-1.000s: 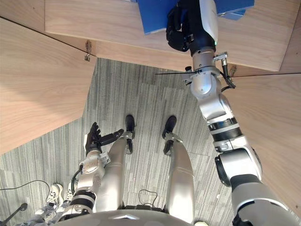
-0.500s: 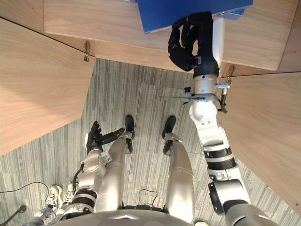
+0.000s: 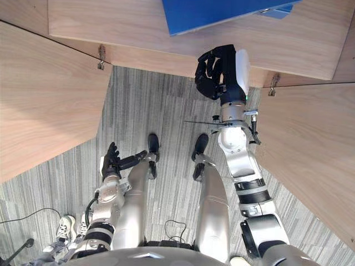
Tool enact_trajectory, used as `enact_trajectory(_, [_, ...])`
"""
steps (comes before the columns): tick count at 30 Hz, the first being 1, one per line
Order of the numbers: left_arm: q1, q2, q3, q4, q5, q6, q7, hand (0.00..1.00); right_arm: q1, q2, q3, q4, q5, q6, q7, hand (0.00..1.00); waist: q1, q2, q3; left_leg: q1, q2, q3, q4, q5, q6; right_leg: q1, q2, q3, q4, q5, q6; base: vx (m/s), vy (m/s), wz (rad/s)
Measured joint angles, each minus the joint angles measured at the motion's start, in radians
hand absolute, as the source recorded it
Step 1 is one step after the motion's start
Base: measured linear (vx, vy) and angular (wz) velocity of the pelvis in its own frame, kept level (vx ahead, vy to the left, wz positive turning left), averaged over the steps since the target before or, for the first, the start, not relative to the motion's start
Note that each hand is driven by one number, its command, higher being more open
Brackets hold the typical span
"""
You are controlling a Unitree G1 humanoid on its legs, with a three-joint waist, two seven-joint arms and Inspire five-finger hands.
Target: Walk over to the cabinet, pick up the folder, carry it to the office cabinet, place the folder inside the office cabinet, then close the office cabinet door
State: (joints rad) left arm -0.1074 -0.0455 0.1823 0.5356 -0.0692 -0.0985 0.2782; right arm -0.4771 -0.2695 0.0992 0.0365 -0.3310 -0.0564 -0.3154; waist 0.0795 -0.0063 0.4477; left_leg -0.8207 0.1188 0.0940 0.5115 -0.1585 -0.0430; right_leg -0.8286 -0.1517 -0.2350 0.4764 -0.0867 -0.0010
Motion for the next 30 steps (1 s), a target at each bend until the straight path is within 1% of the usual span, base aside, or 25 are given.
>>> enact_trajectory(12, [0.000,0.002,0.000,0.000,-0.001,-0.001,0.000,1.00,-0.180,-0.017,0.000,0.108,0.023,0.010,-0.017,0.00,0.015,0.003,0.001,-0.001,-0.005,-0.006,-0.027,0.016,-0.004,-0.006,-0.002,-0.007,-0.006,0.000,0.000,0.01,-0.007,0.02])
enact_trajectory(17, [0.000,0.004,0.000,0.000,-0.005,-0.002,0.000,1.00,-0.247,-0.022,0.001,0.159,0.061,0.014,-0.017,0.00,0.021,0.004,0.002,-0.002,-0.009,-0.012,-0.037,0.022,-0.007,-0.007,-0.005,-0.013,-0.006,0.000,0.000,0.01,-0.009,0.05])
enact_trajectory(21, [0.000,0.005,0.000,-0.001,-0.010,-0.003,0.000,1.00,-0.310,-0.047,0.001,0.199,0.098,0.019,-0.017,0.00,0.021,0.005,0.003,-0.005,-0.014,-0.016,-0.042,0.028,-0.006,-0.010,-0.010,-0.016,-0.006,0.000,0.000,0.00,-0.003,0.05])
enact_trajectory(26, [0.000,0.013,0.000,-0.005,-0.033,-0.011,0.000,1.00,-0.401,-0.068,0.002,0.252,0.104,0.031,-0.023,0.00,0.022,0.006,0.003,-0.016,-0.022,-0.019,-0.060,0.044,-0.009,-0.024,-0.018,-0.020,-0.006,0.000,-0.001,0.00,-0.009,0.07])
enact_trajectory(30, [0.002,0.021,-0.001,-0.005,-0.041,-0.011,0.000,1.00,-0.466,-0.087,0.003,0.308,0.137,0.035,-0.022,0.00,0.026,0.011,0.006,-0.023,-0.022,-0.026,-0.060,0.047,-0.010,-0.027,-0.019,-0.029,-0.006,0.000,-0.001,0.01,-0.013,0.06])
